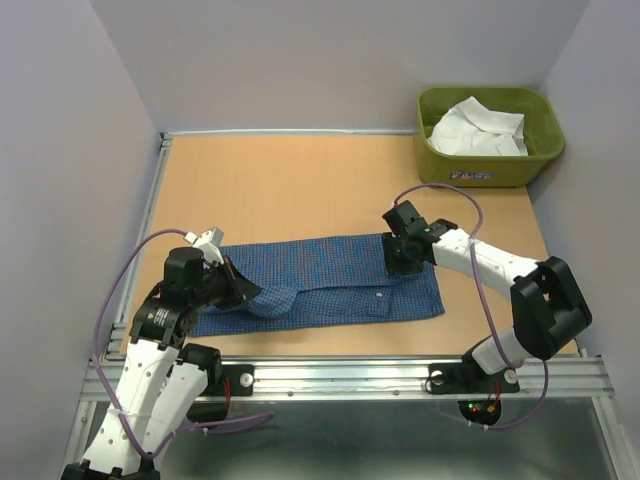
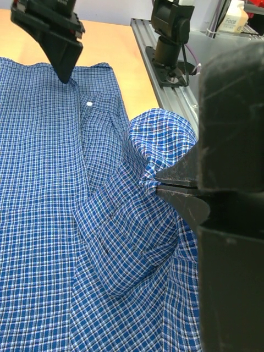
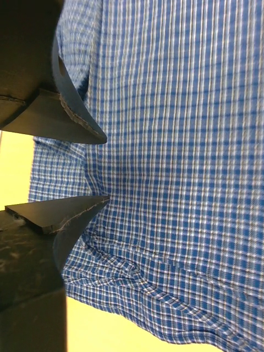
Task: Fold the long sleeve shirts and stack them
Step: Fold the shirt
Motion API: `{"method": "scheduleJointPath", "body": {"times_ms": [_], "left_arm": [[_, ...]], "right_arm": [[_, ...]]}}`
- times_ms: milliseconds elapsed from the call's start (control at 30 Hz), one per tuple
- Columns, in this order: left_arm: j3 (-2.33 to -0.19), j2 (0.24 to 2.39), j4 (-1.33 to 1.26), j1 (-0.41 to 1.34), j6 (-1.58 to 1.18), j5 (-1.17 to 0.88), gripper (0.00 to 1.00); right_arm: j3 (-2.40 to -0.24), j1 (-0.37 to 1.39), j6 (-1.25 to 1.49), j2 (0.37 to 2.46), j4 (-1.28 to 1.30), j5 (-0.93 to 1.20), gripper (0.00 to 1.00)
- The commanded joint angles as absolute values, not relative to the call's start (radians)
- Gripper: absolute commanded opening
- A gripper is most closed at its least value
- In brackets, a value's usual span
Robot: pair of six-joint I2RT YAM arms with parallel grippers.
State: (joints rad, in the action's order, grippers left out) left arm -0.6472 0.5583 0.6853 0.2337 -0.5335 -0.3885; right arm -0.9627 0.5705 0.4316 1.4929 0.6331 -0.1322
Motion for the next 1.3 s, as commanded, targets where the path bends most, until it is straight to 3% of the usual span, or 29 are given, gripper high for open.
{"method": "scheduleJointPath", "body": {"times_ms": [0, 233, 433, 633, 833, 967, 1033, 1167, 1233, 1267], "left_arm": [[-0.669, 0.546, 0.657, 0.230, -0.538, -0.383, 0.00], [-0.676, 0.566, 0.629, 0.230, -0.515, -0.376, 0.00], [-0.706, 0.607, 0.508, 0.230, -0.456, -0.379, 0.00], [-0.730, 0.658, 0.359, 0.230, -0.385, -0.458, 0.00], [-0.707, 0.695, 0.227, 0.230, -0.376, -0.434, 0.06], [-0.713, 0.735, 0.193, 0.230, -0.391, -0.443, 0.39], [-0.718, 0.713, 0.205, 0.230, -0.399, -0.405, 0.44], [-0.696, 0.539, 0.201, 0.230, -0.388, -0.359, 0.69], [-0.692, 0.502, 0.247, 0.230, -0.399, -0.329, 0.74], [-0.690, 0.480, 0.268, 0.230, -0.419, -0.287, 0.83]], "right_arm": [[-0.881, 0.575, 0.459, 1.482, 0.581, -0.173, 0.48], [-0.807, 0.575, 0.468, 1.413, 0.577, -0.094, 0.43], [-0.870, 0.575, 0.431, 1.359, 0.548, -0.034, 0.45], [-0.930, 0.575, 0.377, 1.296, 0.473, 0.093, 0.52], [-0.920, 0.575, 0.345, 1.275, 0.382, 0.182, 0.60], [-0.920, 0.577, 0.345, 1.282, 0.362, 0.169, 0.63], [-0.917, 0.578, 0.347, 1.273, 0.362, 0.140, 0.64], [-0.904, 0.575, 0.348, 1.250, 0.362, 0.049, 0.64], [-0.902, 0.578, 0.344, 1.256, 0.362, 0.026, 0.64], [-0.900, 0.578, 0.347, 1.265, 0.364, 0.023, 0.64]]}}
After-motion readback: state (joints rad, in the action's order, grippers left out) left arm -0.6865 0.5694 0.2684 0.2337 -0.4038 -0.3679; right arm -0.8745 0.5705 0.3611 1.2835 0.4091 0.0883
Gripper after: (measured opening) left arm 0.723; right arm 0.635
